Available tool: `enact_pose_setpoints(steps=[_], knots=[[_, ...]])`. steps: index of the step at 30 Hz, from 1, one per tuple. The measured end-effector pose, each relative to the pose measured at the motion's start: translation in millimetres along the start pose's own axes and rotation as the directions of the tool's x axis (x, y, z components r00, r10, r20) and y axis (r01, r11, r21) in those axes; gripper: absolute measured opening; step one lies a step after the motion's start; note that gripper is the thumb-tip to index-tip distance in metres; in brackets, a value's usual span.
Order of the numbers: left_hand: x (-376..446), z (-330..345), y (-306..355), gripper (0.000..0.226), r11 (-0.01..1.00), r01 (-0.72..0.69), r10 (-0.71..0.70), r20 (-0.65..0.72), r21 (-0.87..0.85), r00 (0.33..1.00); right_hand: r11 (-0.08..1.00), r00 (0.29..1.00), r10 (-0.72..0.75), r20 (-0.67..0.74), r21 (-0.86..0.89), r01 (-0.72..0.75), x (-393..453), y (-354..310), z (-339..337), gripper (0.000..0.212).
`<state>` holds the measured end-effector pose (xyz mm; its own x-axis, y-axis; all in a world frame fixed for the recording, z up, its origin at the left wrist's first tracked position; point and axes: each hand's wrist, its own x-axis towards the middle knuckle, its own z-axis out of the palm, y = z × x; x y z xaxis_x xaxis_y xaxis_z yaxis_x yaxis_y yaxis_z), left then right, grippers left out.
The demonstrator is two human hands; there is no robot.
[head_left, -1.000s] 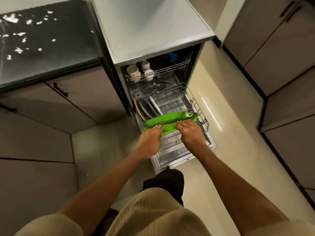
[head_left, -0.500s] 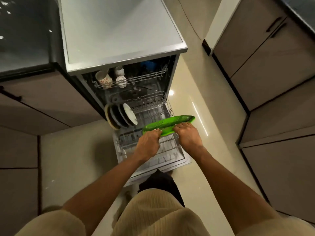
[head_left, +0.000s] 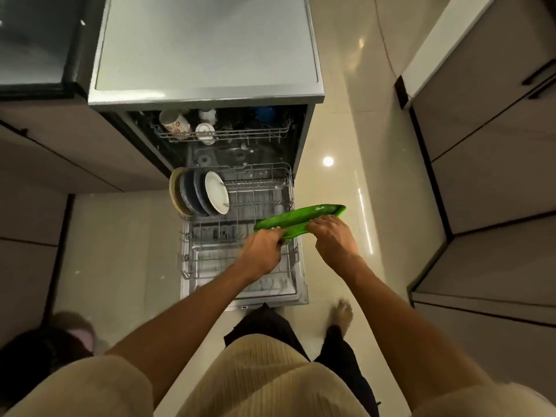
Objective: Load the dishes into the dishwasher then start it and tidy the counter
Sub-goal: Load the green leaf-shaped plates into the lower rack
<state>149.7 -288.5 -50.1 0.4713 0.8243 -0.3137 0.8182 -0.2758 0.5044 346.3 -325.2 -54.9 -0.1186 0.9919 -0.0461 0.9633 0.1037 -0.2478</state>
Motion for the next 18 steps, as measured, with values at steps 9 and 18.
enact_pose_setpoints(steps=[9, 18], knots=[[23.0, 63.5, 84.6, 0.027, 0.962, 0.262, -0.270, -0.122, -0.081, 0.955, 0.957, 0.947, -0.289, 0.139, 0.013, 0.291, 17.5, 103.5, -19.0, 0.032], [60.3, 115.5, 127.0, 0.034, 0.848, 0.457, -0.518, -0.234, -0.270, 0.823, 0.848, 0.815, -0.515, 0.266, 0.020, 0.530, 66.1, 162.7, -9.9, 0.039]])
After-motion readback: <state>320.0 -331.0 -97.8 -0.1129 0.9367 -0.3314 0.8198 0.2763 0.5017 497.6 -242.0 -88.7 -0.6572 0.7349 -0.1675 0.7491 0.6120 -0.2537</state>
